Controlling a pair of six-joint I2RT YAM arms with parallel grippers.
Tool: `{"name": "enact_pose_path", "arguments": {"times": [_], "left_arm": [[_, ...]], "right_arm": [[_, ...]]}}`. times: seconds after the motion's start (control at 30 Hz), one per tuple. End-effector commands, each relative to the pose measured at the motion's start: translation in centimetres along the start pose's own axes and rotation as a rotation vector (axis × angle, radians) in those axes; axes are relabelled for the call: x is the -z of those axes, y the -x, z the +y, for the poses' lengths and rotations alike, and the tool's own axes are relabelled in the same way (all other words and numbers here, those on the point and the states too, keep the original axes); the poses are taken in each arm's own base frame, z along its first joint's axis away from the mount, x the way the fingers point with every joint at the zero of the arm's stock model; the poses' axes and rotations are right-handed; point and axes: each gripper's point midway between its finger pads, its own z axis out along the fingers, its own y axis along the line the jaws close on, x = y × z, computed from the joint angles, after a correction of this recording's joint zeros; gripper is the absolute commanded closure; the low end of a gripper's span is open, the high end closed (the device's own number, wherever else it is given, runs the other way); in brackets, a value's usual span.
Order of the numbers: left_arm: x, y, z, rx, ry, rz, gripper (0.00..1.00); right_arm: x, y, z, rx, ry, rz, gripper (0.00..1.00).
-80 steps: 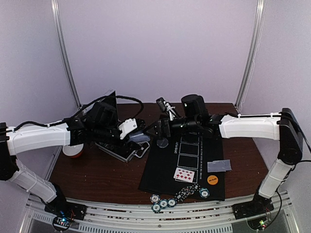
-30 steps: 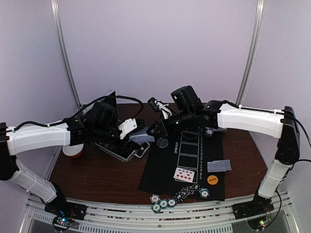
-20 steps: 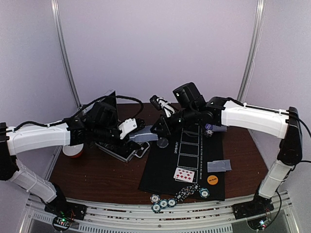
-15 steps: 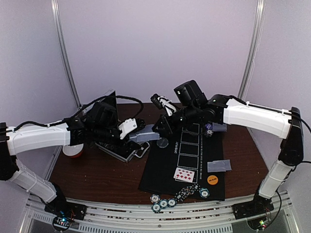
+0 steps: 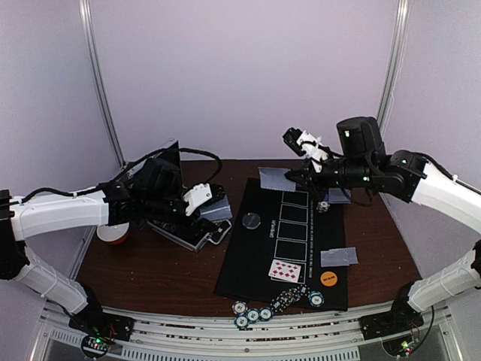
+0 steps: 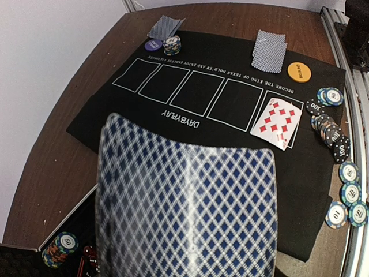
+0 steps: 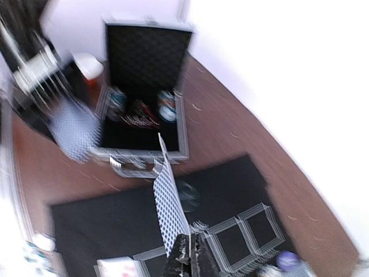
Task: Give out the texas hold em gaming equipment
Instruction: Flop the poker card in the community card area.
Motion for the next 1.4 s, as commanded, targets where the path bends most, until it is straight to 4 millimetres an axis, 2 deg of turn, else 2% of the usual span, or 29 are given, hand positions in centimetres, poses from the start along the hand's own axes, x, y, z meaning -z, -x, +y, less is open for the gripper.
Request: {"name": "enact_pose_path", "arguments": {"times": [0.0,0.07,0.17,0.3,0.47,0.53,0.6,0.7,0.83,1.1,1.37], "left_arm": [[0.4,1.6,0.2,-0.025,0.007,-0.053,0.49],[0.5,1.6,0.2,-0.026,0.006,-0.054,0.49],[0.5,1.5,0.2,-0.025,0.009,-0.052,0.49],[0.4,1.5,0.2,-0.024,0.008,-0.050,0.49],[0.4,1.4,0.1,-0.025,0.006,-0.048,0.49],[0.3,1.3,0.1,-0.023,0.006,-0.047,0.49],[0.3,1.3,0.1,-0.023,0.006,-0.045,0.49],[0.3,1.4,0.1,-0.025,0.005,-0.048,0.49],[0.3,1.4,0.0,-0.024,0.001,-0.051,0.48],[0.4,1.4,0.1,-0.026,0.007,-0.050,0.48],[0.5,1.4,0.2,-0.026,0.009,-0.051,0.48]], "right_arm": [[-1.6,-9.2,-4.0,0.397,-0.262,0.189,1.00],[-3.2,-11.8,-3.4,0.501,-0.245,0.189,1.00],[-5.8,-13.4,-3.2,0.572,-0.261,0.161,1.00],[-9.0,-14.9,-2.1,0.686,-0.192,0.151,1.00],[-11.0,-15.8,-1.4,0.785,-0.146,0.134,1.00],[-11.4,-17.0,-0.3,0.838,-0.066,0.150,1.00],[-11.4,-19.6,1.5,0.955,0.069,0.203,1.00],[-10.6,-23.2,2.7,1.013,0.194,0.299,1.00],[-9.5,-26.3,3.8,1.074,0.311,0.367,1.00],[-8.7,-28.3,4.0,1.149,0.384,0.437,1.00],[-8.0,-29.2,3.6,1.213,0.399,0.478,1.00]]}}
